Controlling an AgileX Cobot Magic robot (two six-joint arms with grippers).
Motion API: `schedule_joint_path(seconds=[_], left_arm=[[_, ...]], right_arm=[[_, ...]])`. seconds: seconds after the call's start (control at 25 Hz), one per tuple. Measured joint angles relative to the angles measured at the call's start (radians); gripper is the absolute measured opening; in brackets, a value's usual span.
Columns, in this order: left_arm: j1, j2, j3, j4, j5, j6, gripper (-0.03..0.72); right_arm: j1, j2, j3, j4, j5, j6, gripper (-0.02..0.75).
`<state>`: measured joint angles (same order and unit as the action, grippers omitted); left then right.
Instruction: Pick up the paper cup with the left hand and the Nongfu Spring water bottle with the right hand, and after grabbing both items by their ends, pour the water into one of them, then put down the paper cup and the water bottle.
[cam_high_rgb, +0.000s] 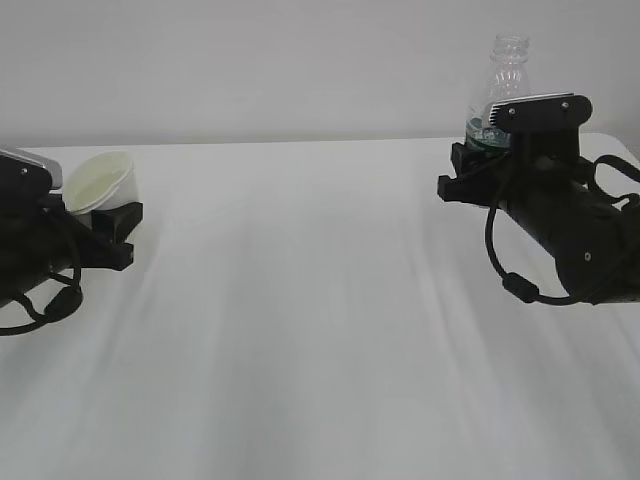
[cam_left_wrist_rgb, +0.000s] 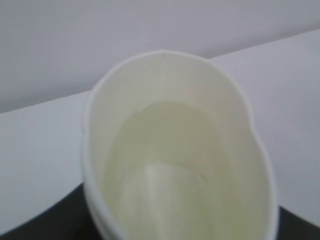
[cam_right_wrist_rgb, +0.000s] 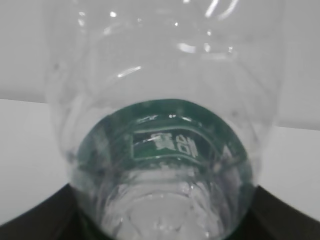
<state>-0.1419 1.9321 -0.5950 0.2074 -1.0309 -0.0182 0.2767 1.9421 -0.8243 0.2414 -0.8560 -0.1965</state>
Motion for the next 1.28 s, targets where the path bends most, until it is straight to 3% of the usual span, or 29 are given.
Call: schedule_joint_path(seconds=[0.6, 1.28], left_arm=[[0.091, 0.0, 0.0, -0.027, 0.0, 0.004, 0.398], [0.095, 0.009, 0.0, -0.102, -0.002, 0.018, 0.397]], right_arm=[[0.0, 0.0, 0.0, 0.0, 0.001, 0.0, 0.456], [0.0, 0.0, 0.008, 0.0, 0.007, 0.0, 0.456]])
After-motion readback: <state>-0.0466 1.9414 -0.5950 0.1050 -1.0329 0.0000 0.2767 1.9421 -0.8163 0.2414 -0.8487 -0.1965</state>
